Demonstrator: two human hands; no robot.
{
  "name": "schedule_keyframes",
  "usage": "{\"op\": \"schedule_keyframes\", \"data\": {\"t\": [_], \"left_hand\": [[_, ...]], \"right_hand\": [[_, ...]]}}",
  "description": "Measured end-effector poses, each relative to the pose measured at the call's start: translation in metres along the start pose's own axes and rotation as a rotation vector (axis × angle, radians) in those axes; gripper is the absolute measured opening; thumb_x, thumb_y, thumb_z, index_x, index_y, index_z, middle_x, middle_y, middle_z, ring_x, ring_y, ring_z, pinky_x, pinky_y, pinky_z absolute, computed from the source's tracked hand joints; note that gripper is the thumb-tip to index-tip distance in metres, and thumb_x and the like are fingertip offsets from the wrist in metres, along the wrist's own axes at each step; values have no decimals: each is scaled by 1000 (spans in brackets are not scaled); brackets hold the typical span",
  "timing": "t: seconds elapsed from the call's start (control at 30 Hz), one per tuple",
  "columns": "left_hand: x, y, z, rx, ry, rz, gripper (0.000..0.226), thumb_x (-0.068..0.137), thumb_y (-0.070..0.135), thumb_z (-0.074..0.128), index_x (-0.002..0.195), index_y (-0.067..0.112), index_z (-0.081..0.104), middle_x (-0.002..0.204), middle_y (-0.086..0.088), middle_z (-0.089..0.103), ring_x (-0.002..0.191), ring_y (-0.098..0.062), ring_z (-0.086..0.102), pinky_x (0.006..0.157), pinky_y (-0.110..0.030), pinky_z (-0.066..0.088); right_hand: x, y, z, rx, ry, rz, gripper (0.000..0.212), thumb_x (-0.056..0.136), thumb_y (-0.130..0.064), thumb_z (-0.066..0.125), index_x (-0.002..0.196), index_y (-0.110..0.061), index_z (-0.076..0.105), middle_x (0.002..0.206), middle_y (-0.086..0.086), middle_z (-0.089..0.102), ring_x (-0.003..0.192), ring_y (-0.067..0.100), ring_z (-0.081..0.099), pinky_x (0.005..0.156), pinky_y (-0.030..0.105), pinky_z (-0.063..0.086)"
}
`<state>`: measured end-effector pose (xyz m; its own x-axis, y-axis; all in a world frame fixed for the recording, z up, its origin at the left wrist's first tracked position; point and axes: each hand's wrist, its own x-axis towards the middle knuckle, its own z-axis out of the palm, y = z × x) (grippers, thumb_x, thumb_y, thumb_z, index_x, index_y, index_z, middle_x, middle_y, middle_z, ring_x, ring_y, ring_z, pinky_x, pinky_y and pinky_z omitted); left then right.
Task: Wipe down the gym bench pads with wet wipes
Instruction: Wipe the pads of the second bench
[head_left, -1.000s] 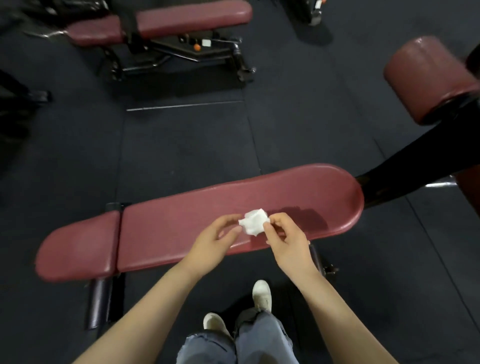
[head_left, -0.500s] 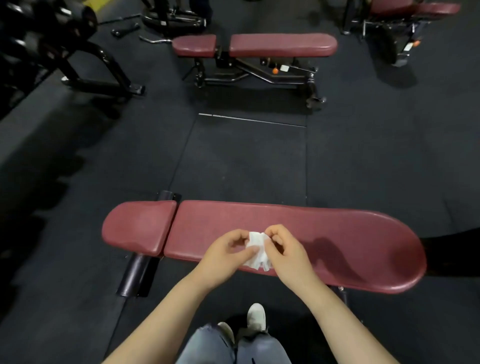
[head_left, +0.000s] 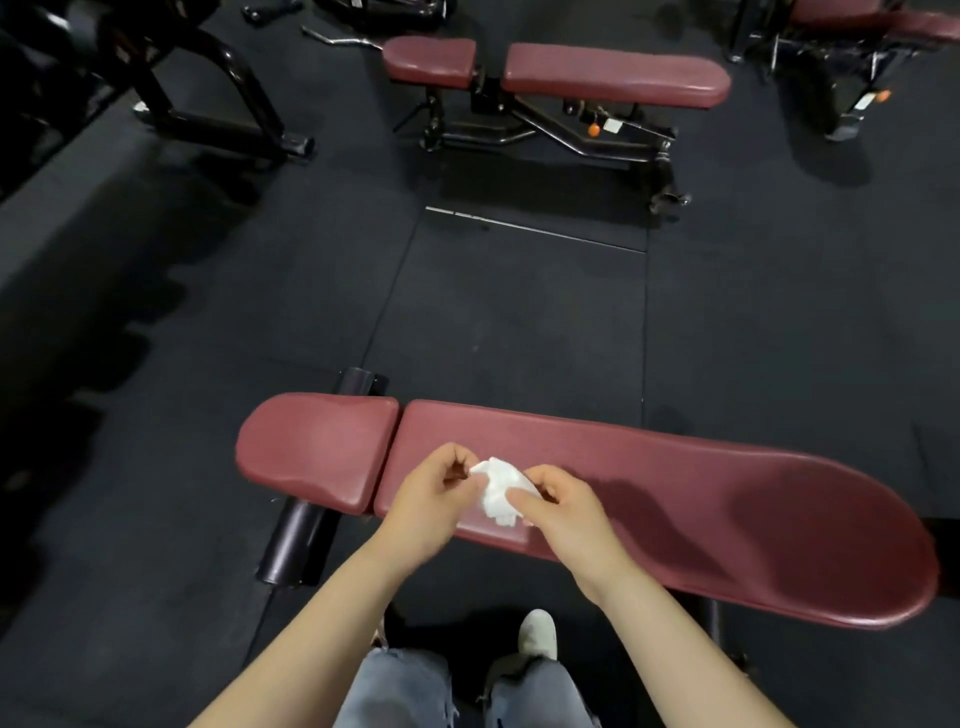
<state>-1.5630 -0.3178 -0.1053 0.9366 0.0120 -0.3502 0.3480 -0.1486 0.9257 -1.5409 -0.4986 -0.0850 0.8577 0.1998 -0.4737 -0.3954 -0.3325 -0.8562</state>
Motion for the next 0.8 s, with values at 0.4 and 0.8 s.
{"op": "schedule_keyframes", "data": {"t": [0.4, 0.8], "left_hand": [[64, -75, -173, 600, -127, -164, 21, 94, 17, 55, 113, 25, 58, 114, 8, 60, 104, -10, 58, 87, -25, 41], [138, -162, -113, 657, -322, -231, 30, 100, 19, 49, 128, 21, 56, 132, 7, 58, 119, -5, 51, 93, -20, 34]], "right_hand": [[94, 27, 94, 106, 304, 216, 20, 83, -7, 65, 94, -22, 72, 92, -4, 71, 81, 8, 64, 62, 10, 47], [203, 130, -3, -366, 885, 234, 35, 91, -1, 40, 102, -9, 72, 109, 18, 61, 92, 29, 59, 79, 24, 41]]}}
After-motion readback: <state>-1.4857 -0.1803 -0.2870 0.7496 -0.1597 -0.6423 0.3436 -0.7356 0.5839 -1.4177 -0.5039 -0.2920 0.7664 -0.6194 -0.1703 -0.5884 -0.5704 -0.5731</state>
